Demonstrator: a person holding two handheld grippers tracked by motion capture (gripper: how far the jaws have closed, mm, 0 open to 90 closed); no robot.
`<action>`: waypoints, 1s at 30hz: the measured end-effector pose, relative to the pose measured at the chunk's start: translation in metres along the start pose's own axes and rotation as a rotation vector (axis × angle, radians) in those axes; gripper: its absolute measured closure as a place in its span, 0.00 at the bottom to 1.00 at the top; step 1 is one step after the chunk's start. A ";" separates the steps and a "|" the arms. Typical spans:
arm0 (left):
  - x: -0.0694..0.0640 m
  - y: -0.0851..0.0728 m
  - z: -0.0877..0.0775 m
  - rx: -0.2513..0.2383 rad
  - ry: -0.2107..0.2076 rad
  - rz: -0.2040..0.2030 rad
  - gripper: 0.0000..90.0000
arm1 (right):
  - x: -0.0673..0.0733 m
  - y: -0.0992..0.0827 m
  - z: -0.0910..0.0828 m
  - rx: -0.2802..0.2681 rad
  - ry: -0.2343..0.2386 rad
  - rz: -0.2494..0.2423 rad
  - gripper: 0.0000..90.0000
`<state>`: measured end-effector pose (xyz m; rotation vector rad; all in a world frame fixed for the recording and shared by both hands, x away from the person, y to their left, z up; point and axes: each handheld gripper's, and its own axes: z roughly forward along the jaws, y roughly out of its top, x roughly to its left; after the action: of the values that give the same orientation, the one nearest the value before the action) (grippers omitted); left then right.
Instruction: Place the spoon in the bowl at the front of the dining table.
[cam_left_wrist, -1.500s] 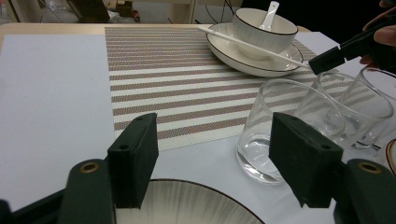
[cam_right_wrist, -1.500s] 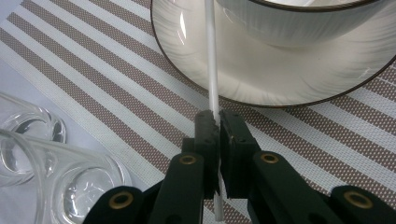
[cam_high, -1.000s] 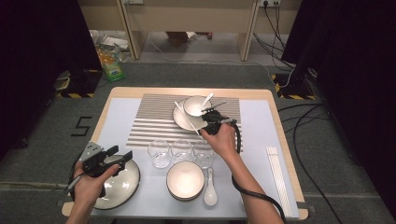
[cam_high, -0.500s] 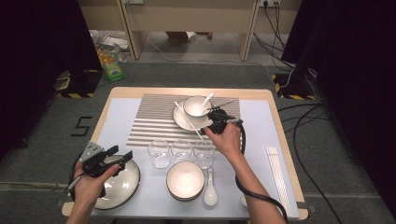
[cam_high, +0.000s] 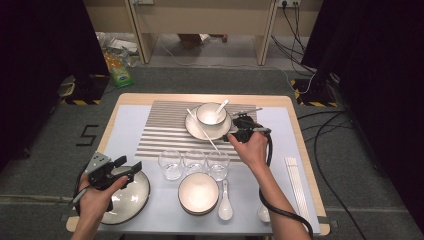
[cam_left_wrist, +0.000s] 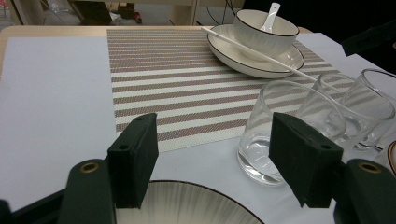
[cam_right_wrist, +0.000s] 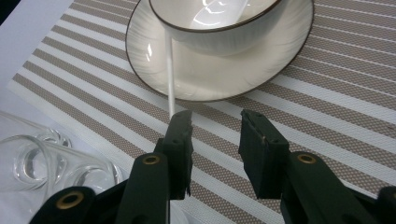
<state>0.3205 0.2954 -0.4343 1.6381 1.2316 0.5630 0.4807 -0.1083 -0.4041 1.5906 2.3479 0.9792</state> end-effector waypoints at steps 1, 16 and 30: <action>0.000 0.000 0.000 0.000 0.000 0.000 0.36 | -0.002 0.000 -0.002 -0.003 0.000 0.004 0.71; -0.001 -0.001 0.002 0.006 0.002 0.001 0.36 | -0.029 -0.012 -0.023 -0.013 -0.043 0.063 0.70; -0.001 -0.002 0.003 0.007 -0.001 -0.001 0.36 | -0.051 -0.028 -0.039 -0.012 -0.080 0.116 0.70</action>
<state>0.3213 0.2930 -0.4365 1.6439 1.2346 0.5580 0.4635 -0.1763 -0.4023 1.7443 2.2149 0.9308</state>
